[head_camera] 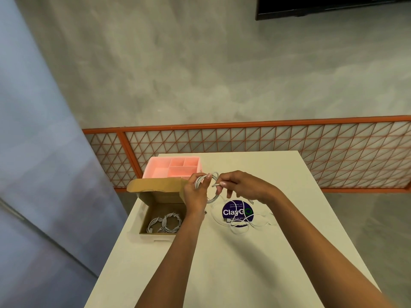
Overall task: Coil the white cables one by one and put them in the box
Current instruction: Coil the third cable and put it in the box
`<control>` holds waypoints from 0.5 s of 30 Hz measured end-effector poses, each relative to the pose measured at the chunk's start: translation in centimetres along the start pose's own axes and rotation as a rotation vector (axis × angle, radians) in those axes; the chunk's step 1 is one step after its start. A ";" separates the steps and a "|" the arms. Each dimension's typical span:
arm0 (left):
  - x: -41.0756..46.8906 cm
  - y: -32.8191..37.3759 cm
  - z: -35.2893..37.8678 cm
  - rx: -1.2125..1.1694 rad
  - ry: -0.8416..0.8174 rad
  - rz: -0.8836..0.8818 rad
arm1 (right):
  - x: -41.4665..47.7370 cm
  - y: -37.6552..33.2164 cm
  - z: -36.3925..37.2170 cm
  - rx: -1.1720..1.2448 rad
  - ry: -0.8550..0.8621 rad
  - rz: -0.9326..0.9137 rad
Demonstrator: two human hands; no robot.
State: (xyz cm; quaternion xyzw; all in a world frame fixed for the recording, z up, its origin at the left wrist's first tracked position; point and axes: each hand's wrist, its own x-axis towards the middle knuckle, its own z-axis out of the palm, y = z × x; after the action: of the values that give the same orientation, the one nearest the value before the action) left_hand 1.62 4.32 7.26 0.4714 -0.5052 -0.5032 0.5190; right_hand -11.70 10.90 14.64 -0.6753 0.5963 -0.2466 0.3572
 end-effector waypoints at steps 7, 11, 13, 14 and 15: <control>-0.2 -0.5 -0.5 0.083 -0.045 0.129 | -0.8 -0.1 -0.4 0.049 -0.150 -0.083; -0.2 -0.5 -0.2 0.077 -0.031 0.159 | -1.4 -0.3 -0.5 0.053 -0.184 -0.100; -0.1 -0.5 -0.1 0.042 -0.027 0.141 | -1.8 -0.4 -0.7 0.074 -0.197 -0.104; 0.0 -0.4 -0.1 0.023 -0.026 0.128 | -1.9 -0.5 -0.8 0.082 -0.204 -0.111; 0.1 -0.2 0.0 0.009 -0.024 0.113 | -2.1 -0.5 -1.0 0.088 -0.208 -0.119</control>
State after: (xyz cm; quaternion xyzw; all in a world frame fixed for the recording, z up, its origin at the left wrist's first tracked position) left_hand 1.60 4.20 7.08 0.4382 -0.5395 -0.4766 0.5383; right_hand -12.49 12.76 15.83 -0.7150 0.5036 -0.2219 0.4312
